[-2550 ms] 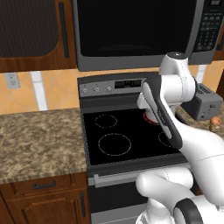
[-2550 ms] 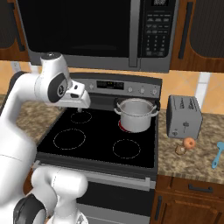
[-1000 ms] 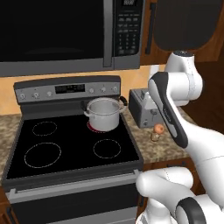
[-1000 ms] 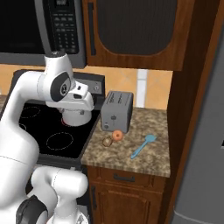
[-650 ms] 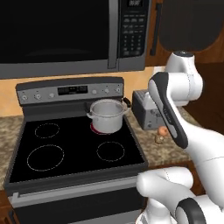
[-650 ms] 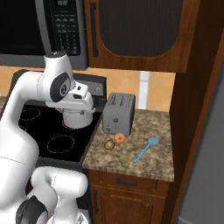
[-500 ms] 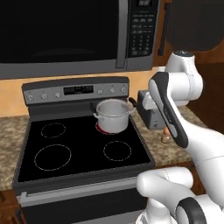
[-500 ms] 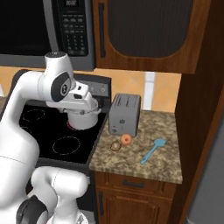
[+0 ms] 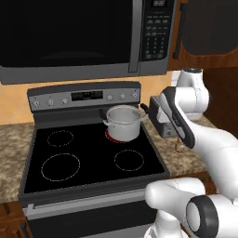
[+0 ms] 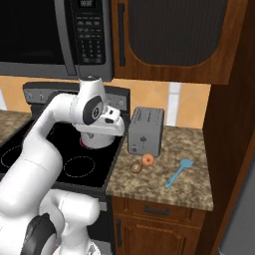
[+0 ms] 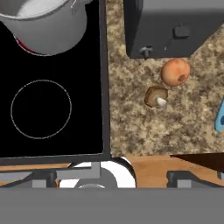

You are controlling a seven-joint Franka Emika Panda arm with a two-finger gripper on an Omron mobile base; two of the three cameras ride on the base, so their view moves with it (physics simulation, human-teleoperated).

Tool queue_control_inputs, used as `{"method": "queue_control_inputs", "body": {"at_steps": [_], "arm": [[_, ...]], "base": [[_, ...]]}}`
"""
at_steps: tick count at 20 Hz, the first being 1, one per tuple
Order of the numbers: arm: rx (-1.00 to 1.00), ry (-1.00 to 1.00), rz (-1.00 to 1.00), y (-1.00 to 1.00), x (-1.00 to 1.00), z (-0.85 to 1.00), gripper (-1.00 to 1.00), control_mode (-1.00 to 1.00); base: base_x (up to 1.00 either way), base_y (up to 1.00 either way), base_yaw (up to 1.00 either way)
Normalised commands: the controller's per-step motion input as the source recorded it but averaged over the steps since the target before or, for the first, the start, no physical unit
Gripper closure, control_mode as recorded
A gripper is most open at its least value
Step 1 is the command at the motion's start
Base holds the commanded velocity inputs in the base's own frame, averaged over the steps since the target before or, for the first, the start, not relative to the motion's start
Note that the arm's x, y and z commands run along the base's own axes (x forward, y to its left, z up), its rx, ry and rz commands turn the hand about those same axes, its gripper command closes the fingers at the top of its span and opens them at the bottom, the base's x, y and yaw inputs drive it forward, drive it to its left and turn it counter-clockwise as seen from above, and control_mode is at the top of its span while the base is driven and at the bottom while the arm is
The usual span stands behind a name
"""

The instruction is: Put the onion and mushroom in the pot. Retrieve the spatula and lightly stir the vegetables in the pot.

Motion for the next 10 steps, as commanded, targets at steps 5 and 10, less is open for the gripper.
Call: {"method": "queue_control_inputs", "body": {"at_steps": [5, 10], "arm": [[0.00, 0.10, -0.25, -1.00, 0.18, -1.00, -1.00, -1.00], [0.00, 0.08, -0.42, -0.46, 0.07, -0.95, -1.00, -1.00]], "base": [[0.00, 0.00, 0.00], [0.00, 0.00, 0.00]]}}
